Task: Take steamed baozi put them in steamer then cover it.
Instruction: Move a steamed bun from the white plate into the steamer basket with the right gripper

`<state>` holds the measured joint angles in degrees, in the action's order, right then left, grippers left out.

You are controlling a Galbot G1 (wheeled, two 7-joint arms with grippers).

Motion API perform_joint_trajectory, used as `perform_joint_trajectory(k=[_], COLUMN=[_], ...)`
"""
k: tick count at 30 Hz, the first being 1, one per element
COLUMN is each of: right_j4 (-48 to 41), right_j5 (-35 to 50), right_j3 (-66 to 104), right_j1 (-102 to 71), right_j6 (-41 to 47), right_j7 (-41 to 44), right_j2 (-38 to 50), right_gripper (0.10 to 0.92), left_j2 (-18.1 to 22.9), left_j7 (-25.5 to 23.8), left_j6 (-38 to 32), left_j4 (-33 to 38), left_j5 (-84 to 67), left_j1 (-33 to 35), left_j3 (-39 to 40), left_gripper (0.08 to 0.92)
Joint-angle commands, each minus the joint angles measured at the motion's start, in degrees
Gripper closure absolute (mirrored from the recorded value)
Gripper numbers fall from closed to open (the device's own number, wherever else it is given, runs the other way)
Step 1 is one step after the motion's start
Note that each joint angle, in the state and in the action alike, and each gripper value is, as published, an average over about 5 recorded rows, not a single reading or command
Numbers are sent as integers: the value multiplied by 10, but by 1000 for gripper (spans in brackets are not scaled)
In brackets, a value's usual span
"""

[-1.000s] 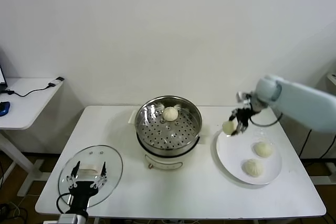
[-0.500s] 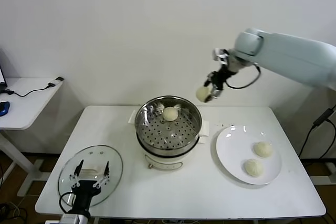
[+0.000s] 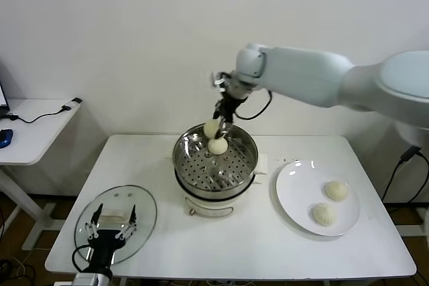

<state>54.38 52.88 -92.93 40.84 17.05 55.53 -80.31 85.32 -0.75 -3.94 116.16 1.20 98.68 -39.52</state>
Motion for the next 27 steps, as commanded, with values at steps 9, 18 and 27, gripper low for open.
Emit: perform_joint_trajectory(k=[9,18,27], right_j4=[-31,-35,8], right_j5=[-29,-35,-28], right_j3=[4,9,19], right_j1=[-94,-100,-47], right_j6=[4,3,0], right_j7=[-16,-17,-3], right_j2=[-61,-59,-7], right_gripper=[349,322,204], left_j2=[1,1,2], left_j7=[2,3,3], left_j6=[6,6,7], left_j4=[-7,-8,-6], left_j5=[-1,-1,1], left_j1=[-6,-5,-7], left_j3=[0,-1,0], left_gripper=[177,177,177])
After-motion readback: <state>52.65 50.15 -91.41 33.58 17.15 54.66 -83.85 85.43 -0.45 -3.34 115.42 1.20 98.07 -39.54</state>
